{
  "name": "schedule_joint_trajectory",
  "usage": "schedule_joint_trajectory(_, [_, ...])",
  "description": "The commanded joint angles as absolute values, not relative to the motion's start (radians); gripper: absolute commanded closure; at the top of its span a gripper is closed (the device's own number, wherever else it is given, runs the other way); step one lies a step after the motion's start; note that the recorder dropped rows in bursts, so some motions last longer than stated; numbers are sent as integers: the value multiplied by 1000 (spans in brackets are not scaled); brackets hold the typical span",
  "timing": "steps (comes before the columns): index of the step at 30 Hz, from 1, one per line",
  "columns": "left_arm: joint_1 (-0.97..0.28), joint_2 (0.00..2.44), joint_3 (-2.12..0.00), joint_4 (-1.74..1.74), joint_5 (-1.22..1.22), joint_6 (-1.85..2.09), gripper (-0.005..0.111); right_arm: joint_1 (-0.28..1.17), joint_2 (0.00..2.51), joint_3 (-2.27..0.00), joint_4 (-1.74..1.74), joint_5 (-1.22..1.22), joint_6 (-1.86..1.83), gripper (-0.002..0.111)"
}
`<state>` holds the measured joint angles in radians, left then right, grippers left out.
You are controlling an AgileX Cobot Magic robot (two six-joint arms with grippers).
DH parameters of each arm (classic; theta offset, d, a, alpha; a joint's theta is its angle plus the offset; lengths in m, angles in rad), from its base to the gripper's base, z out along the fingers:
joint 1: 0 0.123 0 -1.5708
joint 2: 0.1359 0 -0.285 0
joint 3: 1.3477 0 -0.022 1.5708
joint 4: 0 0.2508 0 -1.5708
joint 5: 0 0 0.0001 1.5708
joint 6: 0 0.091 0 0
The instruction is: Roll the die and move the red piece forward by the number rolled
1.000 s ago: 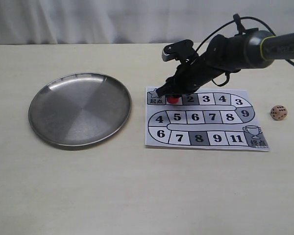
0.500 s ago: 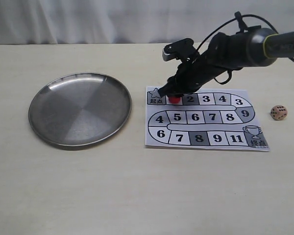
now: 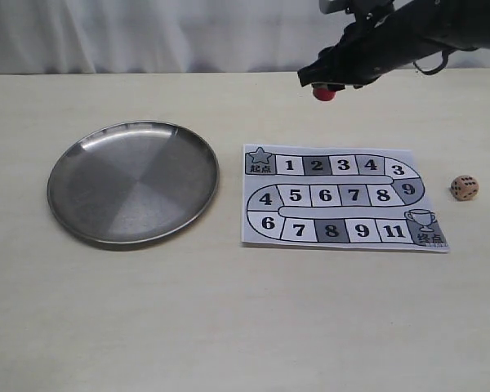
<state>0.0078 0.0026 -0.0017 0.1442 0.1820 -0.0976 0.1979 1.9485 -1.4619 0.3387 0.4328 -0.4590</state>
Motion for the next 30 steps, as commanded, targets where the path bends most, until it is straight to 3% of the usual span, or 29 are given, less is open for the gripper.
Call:
schedule_joint_trajectory(1, [-1, 0, 0, 144, 173, -99, 107, 194, 2018, -1436, 325, 439, -455, 104])
schedule_joint_trajectory(13, [-1, 0, 0, 144, 173, -99, 107, 194, 2207, -1411, 323, 424, -455, 104])
schedule_joint_trajectory(23, [-1, 0, 0, 144, 173, -99, 107, 194, 2194, -1414, 323, 430, -455, 104])
schedule_joint_trajectory(30, [-1, 0, 0, 144, 173, -99, 107, 194, 2051, -1414, 269, 436, -455, 104])
